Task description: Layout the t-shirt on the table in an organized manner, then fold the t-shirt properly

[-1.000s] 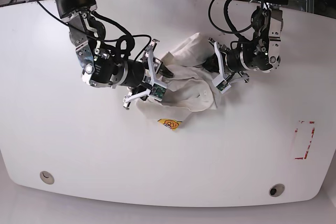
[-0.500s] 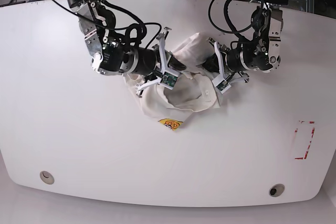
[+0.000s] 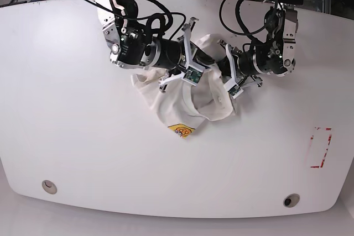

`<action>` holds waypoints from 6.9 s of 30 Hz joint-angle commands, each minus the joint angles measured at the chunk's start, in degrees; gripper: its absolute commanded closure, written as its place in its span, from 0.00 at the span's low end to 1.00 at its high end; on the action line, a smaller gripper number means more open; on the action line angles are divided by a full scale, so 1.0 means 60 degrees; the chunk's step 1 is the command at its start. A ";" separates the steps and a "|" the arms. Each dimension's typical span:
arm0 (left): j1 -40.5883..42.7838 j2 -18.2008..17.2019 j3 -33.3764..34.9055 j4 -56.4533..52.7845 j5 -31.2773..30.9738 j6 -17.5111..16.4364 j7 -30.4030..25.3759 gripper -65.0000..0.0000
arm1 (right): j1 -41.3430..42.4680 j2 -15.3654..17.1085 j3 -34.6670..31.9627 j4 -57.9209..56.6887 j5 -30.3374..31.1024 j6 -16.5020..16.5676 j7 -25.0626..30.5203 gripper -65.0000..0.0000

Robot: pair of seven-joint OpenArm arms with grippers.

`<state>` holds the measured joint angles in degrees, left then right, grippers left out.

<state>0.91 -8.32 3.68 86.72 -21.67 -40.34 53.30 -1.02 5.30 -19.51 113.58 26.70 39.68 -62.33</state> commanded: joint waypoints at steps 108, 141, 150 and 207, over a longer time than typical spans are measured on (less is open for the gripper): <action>-0.2781 0.1320 -0.2760 0.1012 0.0293 0.2042 0.1176 0.38 | 0.1158 0.0824 0.1515 -0.3611 0.0906 -0.0951 0.3010 0.81; -0.2298 0.1701 -0.1911 -0.1259 0.0264 0.2027 0.1117 0.43 | 0.1056 0.0794 0.1530 -0.3582 0.0891 -0.0452 0.3010 0.82; -0.2210 0.1686 -0.1691 -0.1361 0.0264 0.2027 0.0443 0.82 | 0.1056 0.0794 0.1530 -0.3597 0.0891 -0.0496 0.3010 0.82; -0.0393 0.0207 -0.1896 0.2492 -0.0190 0.2012 0.1527 0.40 | 0.1144 0.0340 0.2116 -0.1076 0.1140 -0.1112 0.1999 0.60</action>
<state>-0.78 -6.87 -7.55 97.56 -19.79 -28.03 62.17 3.46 7.31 -7.27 107.09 33.26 32.99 -51.24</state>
